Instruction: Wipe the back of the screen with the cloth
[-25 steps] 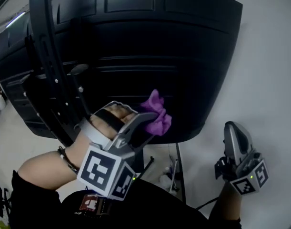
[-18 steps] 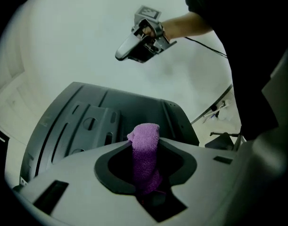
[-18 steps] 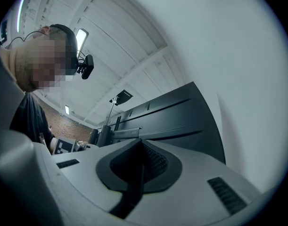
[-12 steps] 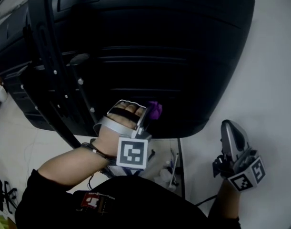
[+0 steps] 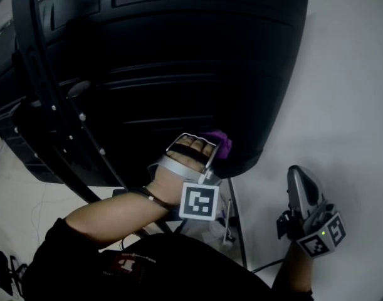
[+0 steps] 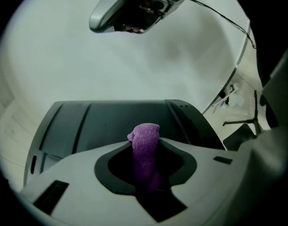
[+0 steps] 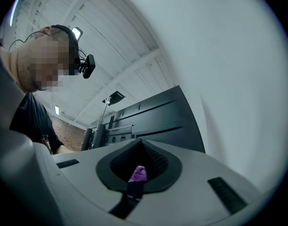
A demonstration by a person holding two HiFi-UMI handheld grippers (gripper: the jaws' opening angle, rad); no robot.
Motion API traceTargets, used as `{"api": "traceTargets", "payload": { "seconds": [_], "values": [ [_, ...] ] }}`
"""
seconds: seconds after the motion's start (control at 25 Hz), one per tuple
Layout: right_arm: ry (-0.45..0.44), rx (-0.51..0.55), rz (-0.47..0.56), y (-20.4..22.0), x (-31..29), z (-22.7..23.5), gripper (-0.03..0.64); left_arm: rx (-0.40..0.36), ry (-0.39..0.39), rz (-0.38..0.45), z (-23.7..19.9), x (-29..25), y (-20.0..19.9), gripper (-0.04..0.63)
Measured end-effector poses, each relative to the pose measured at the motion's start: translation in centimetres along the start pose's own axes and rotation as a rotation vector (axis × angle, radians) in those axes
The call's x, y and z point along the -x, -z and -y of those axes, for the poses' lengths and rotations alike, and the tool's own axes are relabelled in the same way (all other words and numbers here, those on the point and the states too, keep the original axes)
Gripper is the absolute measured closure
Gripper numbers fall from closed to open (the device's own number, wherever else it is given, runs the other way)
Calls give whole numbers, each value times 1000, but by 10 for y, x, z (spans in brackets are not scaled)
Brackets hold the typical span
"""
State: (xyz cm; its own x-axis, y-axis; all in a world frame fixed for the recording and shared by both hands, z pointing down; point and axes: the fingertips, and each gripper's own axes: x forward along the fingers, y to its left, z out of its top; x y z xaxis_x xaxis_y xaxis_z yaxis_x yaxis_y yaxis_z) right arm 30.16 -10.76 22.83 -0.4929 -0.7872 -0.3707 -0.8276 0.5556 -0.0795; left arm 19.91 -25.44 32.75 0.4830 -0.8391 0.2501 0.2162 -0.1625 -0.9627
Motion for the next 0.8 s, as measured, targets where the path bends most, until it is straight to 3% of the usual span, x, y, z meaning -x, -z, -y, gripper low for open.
{"api": "traceTargets", "payload": {
  "seconds": [0.44,0.8],
  "values": [
    [108,-8,9,1,33,15,607,-111,86,-2,24,-81,-34,486],
    [194,-9,0,3,66,22,607,-147,161,89,36,-137,-131,485]
  ]
}}
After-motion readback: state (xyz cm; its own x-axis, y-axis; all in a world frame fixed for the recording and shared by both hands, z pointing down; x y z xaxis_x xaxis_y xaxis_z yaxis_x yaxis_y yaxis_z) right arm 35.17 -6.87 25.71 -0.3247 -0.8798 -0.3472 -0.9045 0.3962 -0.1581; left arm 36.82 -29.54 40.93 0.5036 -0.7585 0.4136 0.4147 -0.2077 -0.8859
